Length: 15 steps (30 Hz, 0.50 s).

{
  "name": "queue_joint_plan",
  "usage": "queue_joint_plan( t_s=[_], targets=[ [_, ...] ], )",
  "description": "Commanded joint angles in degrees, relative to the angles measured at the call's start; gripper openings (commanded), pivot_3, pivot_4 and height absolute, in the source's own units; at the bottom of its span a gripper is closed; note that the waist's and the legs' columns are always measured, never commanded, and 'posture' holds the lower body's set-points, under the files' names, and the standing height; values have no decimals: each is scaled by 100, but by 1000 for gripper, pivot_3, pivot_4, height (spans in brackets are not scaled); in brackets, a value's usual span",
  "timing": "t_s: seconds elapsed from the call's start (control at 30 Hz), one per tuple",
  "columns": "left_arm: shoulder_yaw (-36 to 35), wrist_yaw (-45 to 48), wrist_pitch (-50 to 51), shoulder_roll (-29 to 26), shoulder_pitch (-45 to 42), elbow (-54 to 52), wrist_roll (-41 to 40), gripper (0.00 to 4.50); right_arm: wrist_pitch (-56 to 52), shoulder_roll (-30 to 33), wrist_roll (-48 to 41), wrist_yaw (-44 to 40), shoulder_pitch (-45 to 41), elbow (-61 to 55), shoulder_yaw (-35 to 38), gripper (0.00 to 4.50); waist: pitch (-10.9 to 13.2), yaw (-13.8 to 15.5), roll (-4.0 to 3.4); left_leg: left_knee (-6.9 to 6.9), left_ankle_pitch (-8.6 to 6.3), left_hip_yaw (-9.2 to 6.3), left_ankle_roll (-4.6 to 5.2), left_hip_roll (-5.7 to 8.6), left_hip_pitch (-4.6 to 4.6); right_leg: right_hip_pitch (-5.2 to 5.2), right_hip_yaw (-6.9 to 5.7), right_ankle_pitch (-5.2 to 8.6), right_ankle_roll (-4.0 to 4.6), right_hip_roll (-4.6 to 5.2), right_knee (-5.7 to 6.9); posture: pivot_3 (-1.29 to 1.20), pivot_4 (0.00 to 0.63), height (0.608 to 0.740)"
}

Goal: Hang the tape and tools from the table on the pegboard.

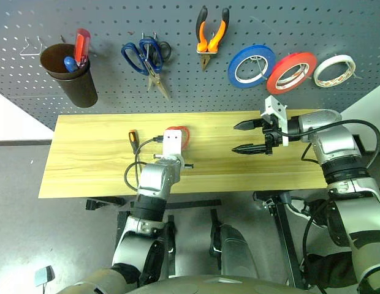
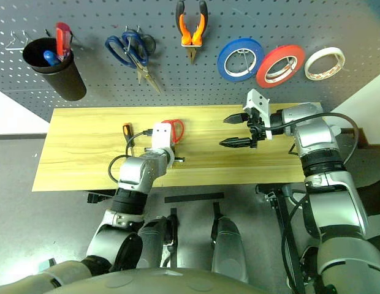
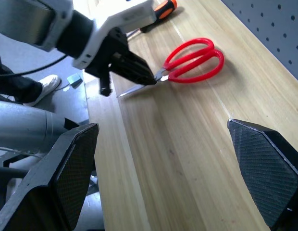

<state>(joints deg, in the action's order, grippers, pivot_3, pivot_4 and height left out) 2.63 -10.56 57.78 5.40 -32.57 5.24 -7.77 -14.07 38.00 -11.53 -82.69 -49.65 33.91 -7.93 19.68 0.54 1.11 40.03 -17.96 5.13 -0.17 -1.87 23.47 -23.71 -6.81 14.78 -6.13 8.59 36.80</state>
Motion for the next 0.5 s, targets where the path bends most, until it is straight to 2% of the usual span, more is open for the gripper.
queue_joint_plan(
  t_s=[0.03,0.23,0.33,0.5],
  targets=[
    [550,687,-424,-429,278,-799,93,245,-80,20,-204,-71,-18,-272,226,4500,0,3,0,0,0,0,0,0,0,0,-1,0,0,0,0,-11,326,732],
    [683,1717,-966,-1236,908,-2108,-121,245,-369,-48,-492,-112,41,-675,350,4500,-2,16,-2,1,0,-3,-1,0,4,2,-4,0,0,0,-9,13,286,732],
    [483,2356,-1873,-1502,1380,-2518,-357,245,-551,-88,-666,-62,58,-795,455,4500,-9,24,-7,1,1,-8,-1,0,7,6,-11,0,0,0,-33,25,260,732],
    [-144,3241,-2667,-2029,2105,-3054,-907,245,-1047,-148,-1114,152,4,-939,832,4500,-20,24,-10,-1,0,-16,-1,0,10,19,-26,-1,-1,0,-53,38,221,732]
  ],
)
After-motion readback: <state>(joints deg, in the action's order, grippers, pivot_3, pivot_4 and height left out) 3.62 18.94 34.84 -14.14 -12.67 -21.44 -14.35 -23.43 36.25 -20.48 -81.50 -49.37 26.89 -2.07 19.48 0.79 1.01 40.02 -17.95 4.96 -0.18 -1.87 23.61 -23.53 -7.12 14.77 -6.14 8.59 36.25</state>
